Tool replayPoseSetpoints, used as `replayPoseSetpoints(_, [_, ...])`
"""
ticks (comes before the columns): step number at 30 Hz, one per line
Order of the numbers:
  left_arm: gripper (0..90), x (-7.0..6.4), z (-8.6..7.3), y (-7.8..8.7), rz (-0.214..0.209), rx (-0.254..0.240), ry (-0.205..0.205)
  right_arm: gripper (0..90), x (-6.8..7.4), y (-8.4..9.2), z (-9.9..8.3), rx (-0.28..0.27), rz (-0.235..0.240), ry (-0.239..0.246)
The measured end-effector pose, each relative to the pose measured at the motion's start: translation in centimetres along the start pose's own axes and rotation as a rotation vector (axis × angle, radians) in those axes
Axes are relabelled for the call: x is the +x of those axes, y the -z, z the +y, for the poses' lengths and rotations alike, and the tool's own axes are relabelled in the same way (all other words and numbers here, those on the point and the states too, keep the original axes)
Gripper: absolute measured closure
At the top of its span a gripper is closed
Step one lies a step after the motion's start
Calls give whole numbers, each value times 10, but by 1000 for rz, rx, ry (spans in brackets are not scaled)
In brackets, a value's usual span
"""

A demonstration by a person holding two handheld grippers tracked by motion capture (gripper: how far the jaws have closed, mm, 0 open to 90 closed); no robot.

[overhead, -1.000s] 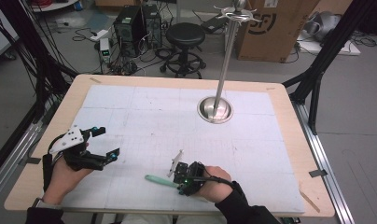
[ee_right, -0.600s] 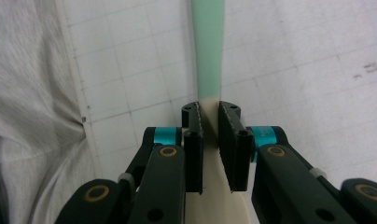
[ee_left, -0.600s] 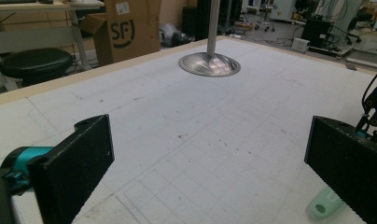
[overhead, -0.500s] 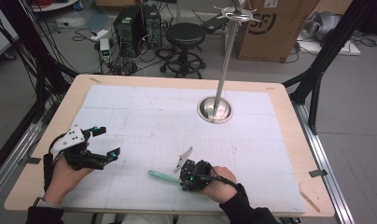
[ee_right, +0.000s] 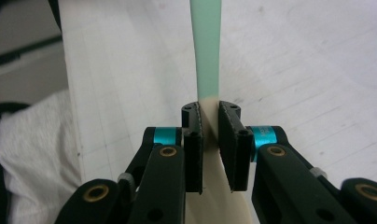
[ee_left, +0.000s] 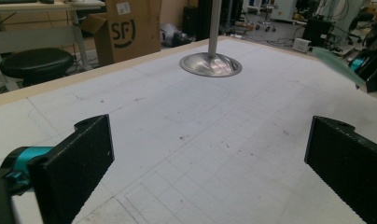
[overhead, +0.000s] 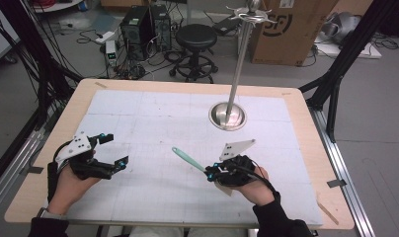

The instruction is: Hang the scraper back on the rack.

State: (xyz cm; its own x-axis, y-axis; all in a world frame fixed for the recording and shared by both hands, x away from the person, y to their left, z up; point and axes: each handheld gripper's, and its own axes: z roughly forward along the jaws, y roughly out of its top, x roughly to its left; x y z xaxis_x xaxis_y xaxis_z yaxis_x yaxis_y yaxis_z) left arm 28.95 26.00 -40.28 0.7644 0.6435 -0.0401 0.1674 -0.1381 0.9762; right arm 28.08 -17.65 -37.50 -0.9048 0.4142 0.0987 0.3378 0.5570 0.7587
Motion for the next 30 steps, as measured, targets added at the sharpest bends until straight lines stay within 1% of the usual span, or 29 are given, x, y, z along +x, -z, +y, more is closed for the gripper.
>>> replayPoseSetpoints(1, [18, 0, 0, 0, 3, -1, 0, 807, -1, 3, -1, -12, -10, -10])
replayPoseSetpoints(2, [17, 0, 0, 0, 5, 1, 0, 807, -3, 6, -1, -33, -18, -7])
replayPoseSetpoints(6, [18, 0, 1, 1, 2, -4, 1, 808, -10, 19, -4, -99, -35, -40])
replayPoseSetpoints(9, [18, -1, 1, 2, 3, -5, 1, 808, -16, 29, -7, -149, -43, -43])
replayPoseSetpoints(14, [17, -2, 0, 1, 3, 1, 0, 808, -27, 49, -10, -252, -34, -61])
replayPoseSetpoints(16, [18, -2, 0, 1, 3, 4, -2, 808, -33, 56, -12, -282, -35, -68])
replayPoseSetpoints(17, [18, -2, 0, 1, 3, 4, -2, 809, -36, 59, -13, -291, -36, -79])
replayPoseSetpoints(20, [18, -2, -1, 1, 2, 5, -2, 809, -48, 69, -14, -312, -44, -90])
replayPoseSetpoints(23, [18, -4, 0, 1, -12, -4, 0, 809, -59, 78, -15, -330, -48, -91])
replayPoseSetpoints(26, [18, -6, 0, 2, -34, -9, -7, 809, -70, 87, -14, -329, -39, -69])
replayPoseSetpoints(27, [18, -6, 0, 3, -36, -6, -9, 809, -74, 90, -13, -325, -42, -62])
replayPoseSetpoints(28, [18, -6, 0, 3, -36, -6, -9, 809, -77, 93, -13, -327, -46, -65])
replayPoseSetpoints(30, [18, -7, -1, 3, -30, -2, -5, 809, -82, 100, -13, -344, -53, -65])
